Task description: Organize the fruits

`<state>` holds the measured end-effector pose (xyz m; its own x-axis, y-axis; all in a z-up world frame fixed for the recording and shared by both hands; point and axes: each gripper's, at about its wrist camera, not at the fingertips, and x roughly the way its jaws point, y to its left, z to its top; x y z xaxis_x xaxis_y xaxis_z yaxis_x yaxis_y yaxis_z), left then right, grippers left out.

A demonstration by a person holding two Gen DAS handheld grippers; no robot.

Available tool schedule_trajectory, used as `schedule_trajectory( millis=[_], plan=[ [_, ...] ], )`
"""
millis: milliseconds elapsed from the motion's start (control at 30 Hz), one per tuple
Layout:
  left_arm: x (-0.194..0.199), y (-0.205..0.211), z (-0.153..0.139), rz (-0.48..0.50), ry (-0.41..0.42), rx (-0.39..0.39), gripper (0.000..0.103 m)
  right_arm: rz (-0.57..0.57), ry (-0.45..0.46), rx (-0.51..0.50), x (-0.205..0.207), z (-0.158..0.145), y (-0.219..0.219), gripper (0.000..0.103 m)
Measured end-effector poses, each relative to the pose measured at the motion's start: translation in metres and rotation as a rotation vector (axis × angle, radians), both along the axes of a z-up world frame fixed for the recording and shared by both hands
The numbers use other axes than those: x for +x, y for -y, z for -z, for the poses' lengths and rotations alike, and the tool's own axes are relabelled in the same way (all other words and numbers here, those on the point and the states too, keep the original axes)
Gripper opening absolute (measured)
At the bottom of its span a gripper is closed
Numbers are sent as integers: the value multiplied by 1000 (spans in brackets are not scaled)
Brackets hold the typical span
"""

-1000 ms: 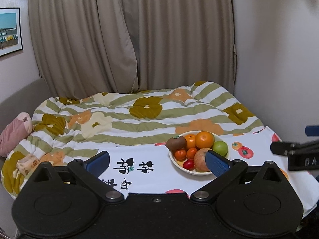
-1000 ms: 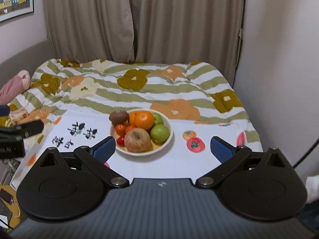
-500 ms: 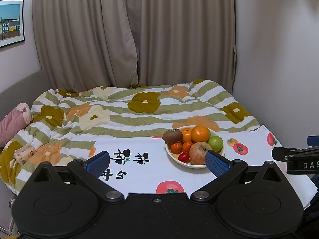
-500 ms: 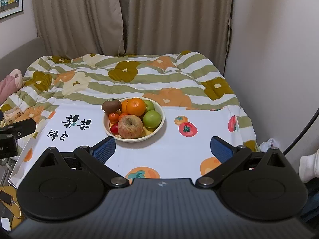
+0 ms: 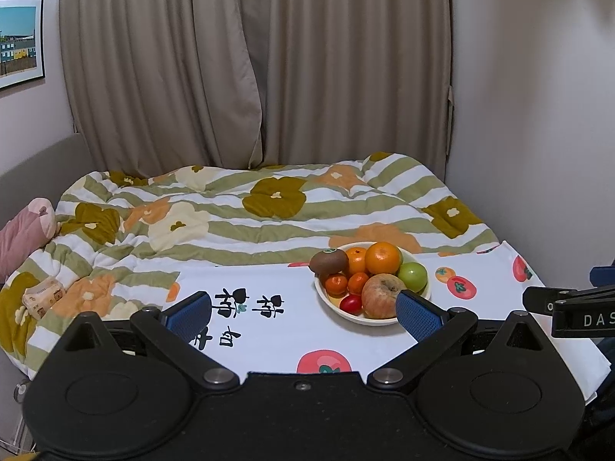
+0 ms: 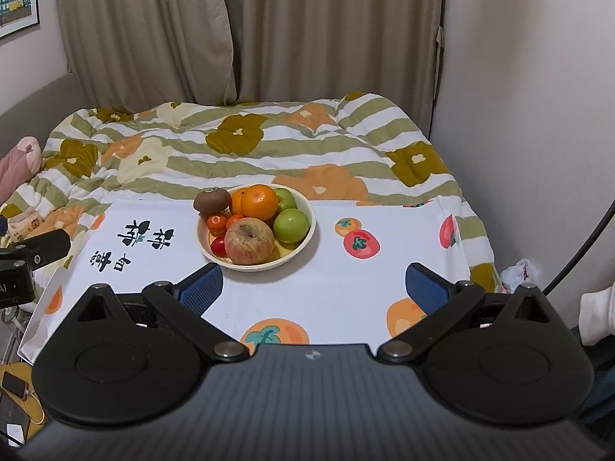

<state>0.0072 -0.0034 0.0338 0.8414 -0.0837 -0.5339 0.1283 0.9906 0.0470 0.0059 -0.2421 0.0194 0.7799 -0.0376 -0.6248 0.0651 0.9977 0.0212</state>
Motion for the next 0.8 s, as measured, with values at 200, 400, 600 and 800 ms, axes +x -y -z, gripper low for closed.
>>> schedule_trajectory(
  millis=[200,400,600,800],
  plan=[
    [1,-1,0,0,1,4,103,5,-4,0,0,2,0,103],
    [3,0,0,0,0,6,103,10,-11,3,1,3,-1,103],
    [5,-2,1,4,-7,8,103,19,-20,6,3,4,-1,103],
    [5,-3,2,6,-10,11,103,21,-26,10,3,5,-2,103]
  ],
)
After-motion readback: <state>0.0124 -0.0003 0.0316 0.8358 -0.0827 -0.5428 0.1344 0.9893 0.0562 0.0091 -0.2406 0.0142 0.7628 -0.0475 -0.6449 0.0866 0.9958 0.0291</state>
